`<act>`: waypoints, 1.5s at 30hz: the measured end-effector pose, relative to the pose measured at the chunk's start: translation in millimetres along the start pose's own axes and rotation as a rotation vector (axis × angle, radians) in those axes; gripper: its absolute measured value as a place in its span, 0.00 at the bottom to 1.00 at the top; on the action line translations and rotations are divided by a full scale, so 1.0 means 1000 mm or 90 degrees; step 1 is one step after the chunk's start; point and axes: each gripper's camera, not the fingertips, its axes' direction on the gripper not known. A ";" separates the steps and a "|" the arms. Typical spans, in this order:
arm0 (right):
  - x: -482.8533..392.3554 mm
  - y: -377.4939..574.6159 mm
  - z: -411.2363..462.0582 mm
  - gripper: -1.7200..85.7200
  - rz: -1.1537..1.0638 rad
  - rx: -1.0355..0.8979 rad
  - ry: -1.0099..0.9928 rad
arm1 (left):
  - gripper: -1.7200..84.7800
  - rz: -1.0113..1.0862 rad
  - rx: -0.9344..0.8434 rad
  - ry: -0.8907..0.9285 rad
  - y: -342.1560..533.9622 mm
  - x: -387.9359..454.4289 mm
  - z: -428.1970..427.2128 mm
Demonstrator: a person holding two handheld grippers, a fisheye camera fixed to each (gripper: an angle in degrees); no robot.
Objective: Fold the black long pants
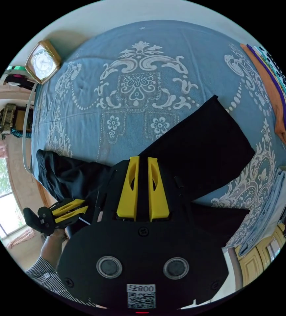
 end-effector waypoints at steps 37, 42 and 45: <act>0.202 0.239 0.131 0.02 -0.023 0.150 -0.261 | 0.03 0.186 -0.124 -0.118 -0.275 0.282 -0.146; 0.208 0.254 0.159 0.02 -0.030 0.135 -0.246 | 0.03 0.209 -0.165 -0.155 -0.306 0.307 -0.139; 0.210 0.264 0.174 0.02 -0.029 0.134 -0.249 | 0.03 0.200 -0.180 -0.161 -0.324 0.314 -0.137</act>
